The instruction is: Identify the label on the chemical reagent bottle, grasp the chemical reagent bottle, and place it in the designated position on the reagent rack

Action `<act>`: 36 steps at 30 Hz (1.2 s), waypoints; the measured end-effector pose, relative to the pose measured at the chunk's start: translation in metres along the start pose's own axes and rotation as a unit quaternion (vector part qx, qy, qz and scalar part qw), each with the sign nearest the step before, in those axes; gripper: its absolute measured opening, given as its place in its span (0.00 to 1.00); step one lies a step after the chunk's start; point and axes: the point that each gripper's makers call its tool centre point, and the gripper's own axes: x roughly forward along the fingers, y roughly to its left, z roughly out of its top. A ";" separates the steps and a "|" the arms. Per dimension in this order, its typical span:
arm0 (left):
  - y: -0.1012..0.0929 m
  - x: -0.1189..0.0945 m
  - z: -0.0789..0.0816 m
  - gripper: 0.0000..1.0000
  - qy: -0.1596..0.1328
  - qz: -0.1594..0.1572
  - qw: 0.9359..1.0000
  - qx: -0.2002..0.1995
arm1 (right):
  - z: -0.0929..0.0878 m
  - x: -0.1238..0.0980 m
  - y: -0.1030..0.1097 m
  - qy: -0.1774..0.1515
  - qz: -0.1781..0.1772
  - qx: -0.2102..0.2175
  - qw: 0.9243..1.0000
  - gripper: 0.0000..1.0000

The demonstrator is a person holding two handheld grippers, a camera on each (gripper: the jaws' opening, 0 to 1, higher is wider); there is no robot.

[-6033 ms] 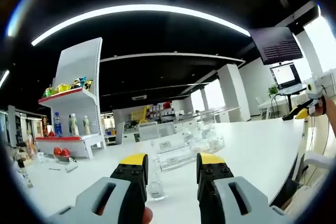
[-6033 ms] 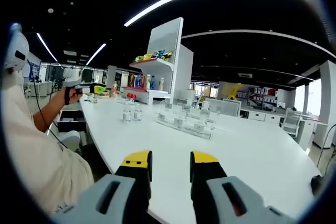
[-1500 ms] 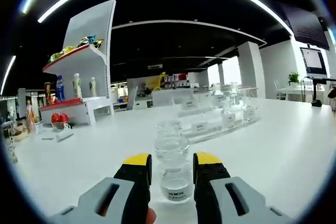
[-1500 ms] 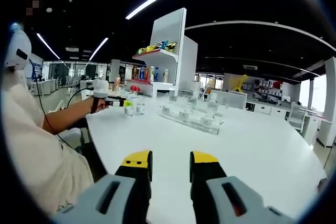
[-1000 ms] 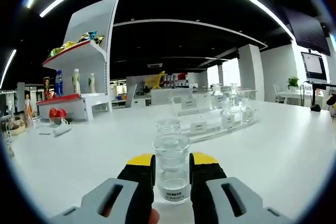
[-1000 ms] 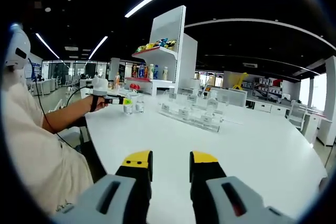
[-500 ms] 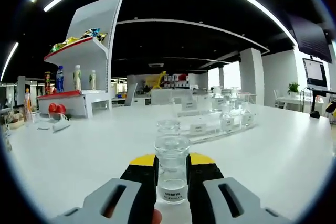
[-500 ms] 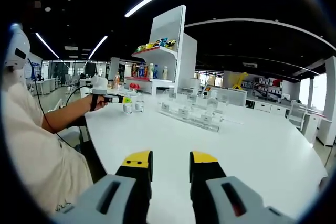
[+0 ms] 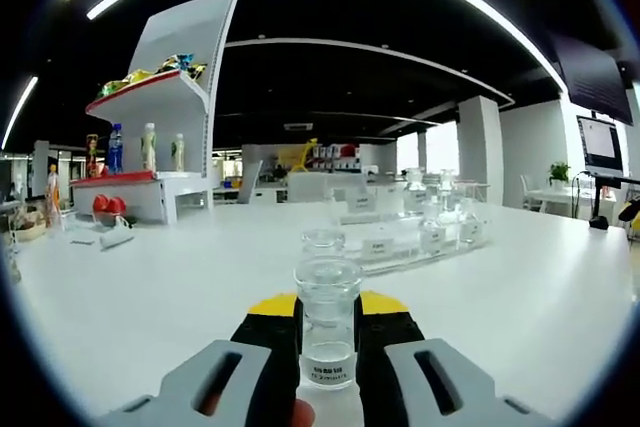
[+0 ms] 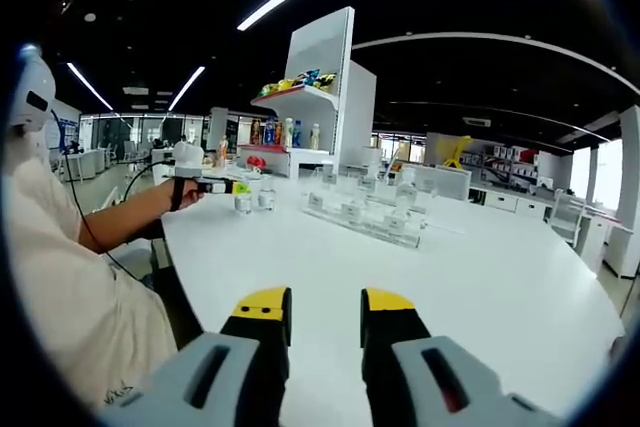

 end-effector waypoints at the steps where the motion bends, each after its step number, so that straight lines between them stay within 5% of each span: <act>1: 0.000 0.000 0.000 0.21 0.000 0.000 1.000 0.000 | 0.000 0.000 0.000 0.000 0.000 0.000 1.000 0.27; 36: 0.011 -0.030 0.033 0.20 -0.019 0.043 0.999 0.018 | 0.000 0.003 0.002 0.001 0.004 0.001 1.000 0.27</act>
